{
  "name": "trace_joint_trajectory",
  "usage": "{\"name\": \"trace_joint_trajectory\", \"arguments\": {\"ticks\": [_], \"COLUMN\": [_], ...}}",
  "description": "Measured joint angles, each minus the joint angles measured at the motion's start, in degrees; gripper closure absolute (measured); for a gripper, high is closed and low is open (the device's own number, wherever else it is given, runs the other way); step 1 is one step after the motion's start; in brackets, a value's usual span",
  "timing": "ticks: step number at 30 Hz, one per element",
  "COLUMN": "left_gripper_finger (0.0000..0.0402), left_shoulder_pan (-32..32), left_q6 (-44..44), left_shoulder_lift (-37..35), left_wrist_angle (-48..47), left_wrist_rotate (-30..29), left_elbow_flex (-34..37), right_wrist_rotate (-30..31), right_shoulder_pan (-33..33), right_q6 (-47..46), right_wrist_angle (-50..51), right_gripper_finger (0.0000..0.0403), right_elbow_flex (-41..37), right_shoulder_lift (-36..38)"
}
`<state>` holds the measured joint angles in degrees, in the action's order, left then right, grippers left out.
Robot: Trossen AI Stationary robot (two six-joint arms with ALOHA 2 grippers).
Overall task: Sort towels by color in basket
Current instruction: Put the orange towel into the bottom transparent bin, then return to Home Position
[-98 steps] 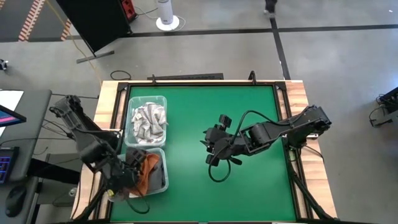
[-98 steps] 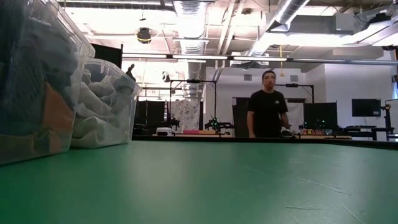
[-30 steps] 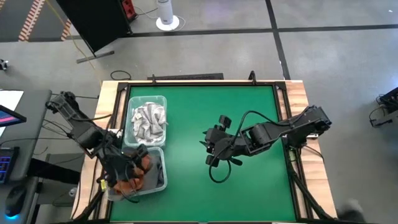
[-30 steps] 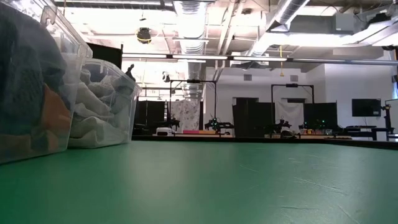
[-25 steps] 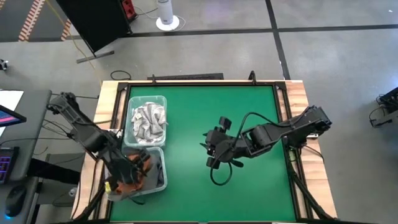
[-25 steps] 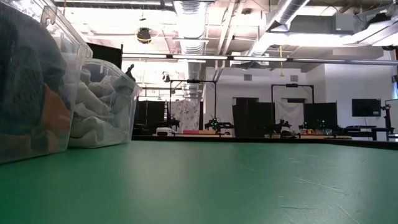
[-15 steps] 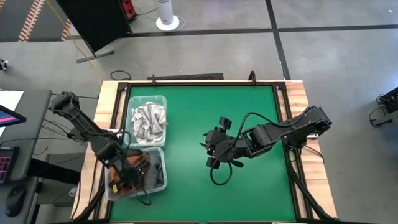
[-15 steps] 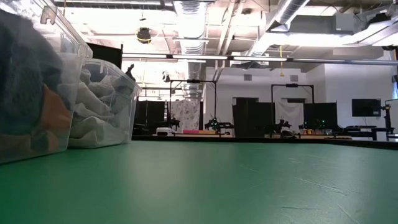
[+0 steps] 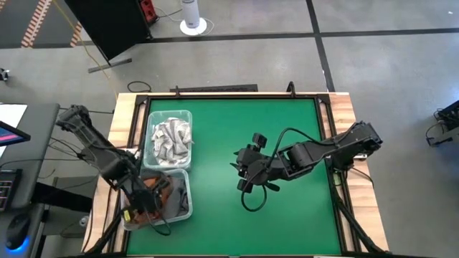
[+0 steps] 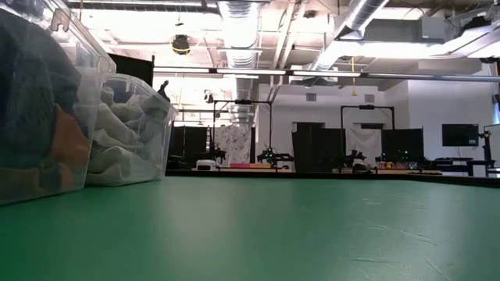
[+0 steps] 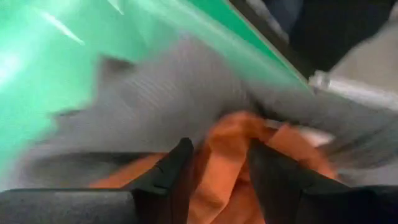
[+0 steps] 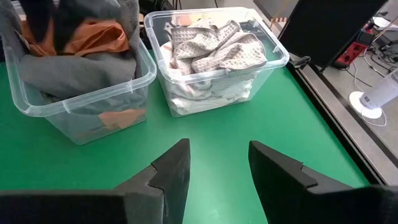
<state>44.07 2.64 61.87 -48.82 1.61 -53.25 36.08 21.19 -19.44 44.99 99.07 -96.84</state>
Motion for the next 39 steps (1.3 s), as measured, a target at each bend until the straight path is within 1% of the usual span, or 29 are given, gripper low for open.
{"name": "trace_joint_trajectory", "arguments": {"ticks": [3, 5, 9, 10, 14, 18, 21, 23, 25, 28, 32, 35, 37, 39], "left_gripper_finger": [0.0260, 0.0260, 0.0260, 0.0260, 0.0260, 0.0260, 0.0260, 0.0260, 0.0260, 0.0260, 0.0260, 0.0260, 0.0260, 0.0260], "left_shoulder_pan": [-0.01, -0.02, -0.18, -0.47, -1.97, -3.01, -3.68, -4.04, -4.51, -5.34, -7.15, -9.94, -12.29, -14.73], "left_q6": [2.26, 3.73, 8.58, 9.55, 11.49, 13.76, 14.63, 14.76, 14.55, 12.01, 5.72, 1.31, 0.06, -0.40], "left_shoulder_lift": [0.00, -0.02, -0.12, -0.31, -3.10, -10.82, -18.15, -22.91, -27.33, -33.77, -41.84, -46.79, -49.33, -51.69], "left_wrist_angle": [-3.10, -3.10, -3.24, -3.68, -4.52, -3.19, 0.77, 3.35, 4.86, 7.93, 18.13, 26.65, 28.56, 28.11], "left_wrist_rotate": [-2.47, -5.69, -18.84, -20.74, -21.42, -21.44, -21.59, -23.37, -26.48, -31.29, -36.47, -36.57, -36.16, -34.60], "left_elbow_flex": [-6.80, -9.70, -11.82, -11.75, -8.92, -3.44, 0.85, 3.33, 5.66, 9.92, 18.29, 24.73, 27.30, 28.54], "right_wrist_rotate": [0.06, 0.60, 3.44, 3.41, 3.47, 3.49, 3.45, 3.37, 3.26, 3.14, 2.06, -2.59, -6.73, -10.35], "right_shoulder_pan": [0.02, 0.23, 0.46, 0.30, 0.00, 0.04, 0.04, -0.01, -0.18, -0.45, -2.26, -5.92, -9.38, -13.24], "right_q6": [0.18, 0.48, 0.03, -0.10, -0.46, -1.50, -4.13, -5.57, -6.56, -6.97, -4.08, -0.64, 0.38, 1.20], "right_wrist_angle": [0.46, 1.66, 5.94, 6.41, 6.33, 4.56, 1.36, -3.08, -8.98, -21.44, -40.08, -51.36, -55.15, -56.08], "right_gripper_finger": [0.0211, 0.0211, 0.0211, 0.0211, 0.0211, 0.0211, 0.0211, 0.0211, 0.0211, 0.0211, 0.0211, 0.0211, 0.0211, 0.0213], "right_elbow_flex": [0.00, 0.00, 0.00, 0.00, -0.61, -5.92, -13.57, -20.32, -28.23, -40.83, -56.45, -64.89, -68.63, -71.10], "right_shoulder_lift": [0.00, 0.00, 0.08, 0.09, 0.15, 2.48, 6.36, 9.87, 14.13, 21.20, 29.66, 35.04, 38.15, 41.16]}}
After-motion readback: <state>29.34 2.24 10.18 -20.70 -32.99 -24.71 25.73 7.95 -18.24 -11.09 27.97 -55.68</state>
